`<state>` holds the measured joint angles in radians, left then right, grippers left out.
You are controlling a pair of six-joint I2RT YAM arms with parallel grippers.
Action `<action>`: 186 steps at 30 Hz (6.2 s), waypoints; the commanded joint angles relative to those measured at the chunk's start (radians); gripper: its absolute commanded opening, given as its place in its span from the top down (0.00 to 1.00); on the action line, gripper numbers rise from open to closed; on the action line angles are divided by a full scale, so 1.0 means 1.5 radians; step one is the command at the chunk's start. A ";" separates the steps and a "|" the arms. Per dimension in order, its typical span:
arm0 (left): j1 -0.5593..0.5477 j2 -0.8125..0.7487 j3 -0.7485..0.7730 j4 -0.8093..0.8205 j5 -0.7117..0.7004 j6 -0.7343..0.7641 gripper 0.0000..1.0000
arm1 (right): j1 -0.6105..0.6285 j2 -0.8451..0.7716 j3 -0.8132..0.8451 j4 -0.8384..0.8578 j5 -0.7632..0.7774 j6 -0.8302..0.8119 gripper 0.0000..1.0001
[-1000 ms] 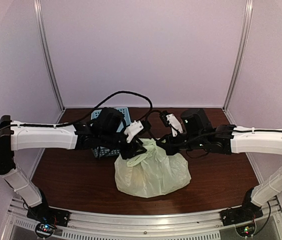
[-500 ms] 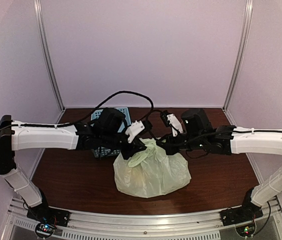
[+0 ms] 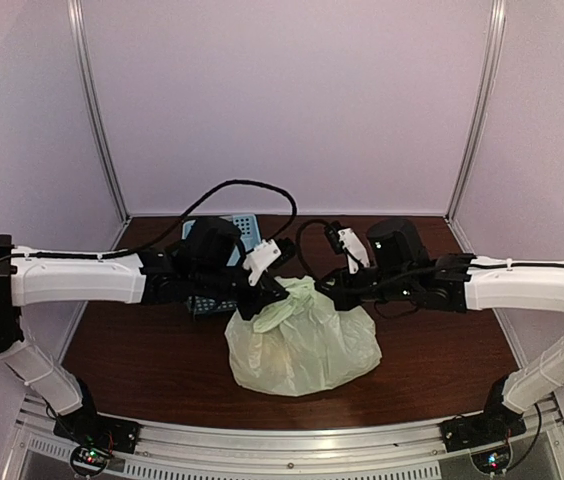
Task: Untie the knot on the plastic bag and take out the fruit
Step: Untie the bag handles from the takeout bag.
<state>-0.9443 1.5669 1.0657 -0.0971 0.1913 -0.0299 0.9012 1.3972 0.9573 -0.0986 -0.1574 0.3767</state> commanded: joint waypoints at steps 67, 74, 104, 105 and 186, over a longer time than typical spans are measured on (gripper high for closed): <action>-0.001 -0.069 -0.047 0.050 0.002 -0.069 1.00 | -0.045 0.073 0.131 -0.099 -0.131 -0.075 0.66; -0.001 -0.068 -0.049 0.047 -0.031 -0.078 1.00 | -0.045 0.054 0.116 -0.093 -0.080 -0.063 0.89; 0.003 -0.111 -0.118 0.087 -0.082 -0.122 1.00 | -0.068 -0.001 0.049 -0.074 0.007 -0.001 1.00; 0.004 -0.112 -0.120 0.088 -0.082 -0.124 1.00 | -0.069 -0.003 0.047 -0.074 0.007 0.000 1.00; -0.003 -0.023 -0.017 0.129 0.056 -0.102 0.42 | -0.077 0.069 0.149 -0.104 -0.201 -0.053 1.00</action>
<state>-0.9436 1.5097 1.0401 0.0307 0.2508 -0.1631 0.7837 1.5242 1.2007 -0.2783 -0.4591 0.2874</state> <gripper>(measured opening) 0.586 0.005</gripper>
